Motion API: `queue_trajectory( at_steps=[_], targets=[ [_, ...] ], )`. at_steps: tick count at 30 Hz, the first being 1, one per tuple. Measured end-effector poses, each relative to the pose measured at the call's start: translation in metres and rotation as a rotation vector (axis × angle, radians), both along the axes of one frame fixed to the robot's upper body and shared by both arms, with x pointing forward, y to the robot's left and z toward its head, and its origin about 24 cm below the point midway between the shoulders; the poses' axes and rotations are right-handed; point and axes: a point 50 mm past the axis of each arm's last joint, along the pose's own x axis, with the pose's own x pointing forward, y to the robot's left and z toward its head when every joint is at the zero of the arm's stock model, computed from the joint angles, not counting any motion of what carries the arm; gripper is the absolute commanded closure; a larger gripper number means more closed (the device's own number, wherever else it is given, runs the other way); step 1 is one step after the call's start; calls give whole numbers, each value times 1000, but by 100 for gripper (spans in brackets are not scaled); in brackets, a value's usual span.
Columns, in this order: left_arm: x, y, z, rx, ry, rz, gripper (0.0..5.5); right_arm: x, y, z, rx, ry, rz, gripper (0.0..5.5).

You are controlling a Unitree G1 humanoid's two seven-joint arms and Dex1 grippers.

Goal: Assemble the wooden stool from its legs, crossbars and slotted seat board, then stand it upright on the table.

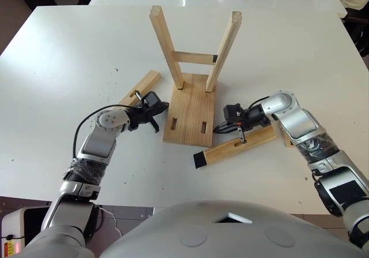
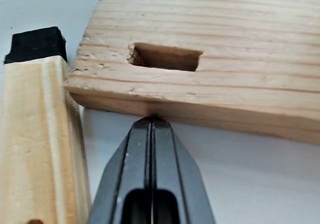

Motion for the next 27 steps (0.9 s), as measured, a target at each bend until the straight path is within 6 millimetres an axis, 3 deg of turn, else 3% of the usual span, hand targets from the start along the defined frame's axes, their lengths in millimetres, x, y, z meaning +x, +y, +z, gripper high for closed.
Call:
queue_trajectory(
  at_steps=[5,9,11,14,19,22,27],
  targets=[
    [-5,3,0,-6,-1,12,547,4,-8,4,0,-28,-47,550],
    [-23,21,11,-61,17,100,547,9,-37,29,24,-94,-148,550],
    [-34,26,31,-138,-30,154,547,10,-56,51,44,-151,-200,550],
    [-44,21,68,-290,-129,183,547,9,-66,78,129,-196,-260,550],
    [-66,-15,129,-714,-269,170,547,5,-91,115,326,-237,-515,550],
    [-75,-31,142,-894,-266,217,547,-5,-111,112,317,-216,-648,550],
    [-82,-39,122,-861,-163,344,550,-20,-138,89,163,-156,-791,496]
  ],
)
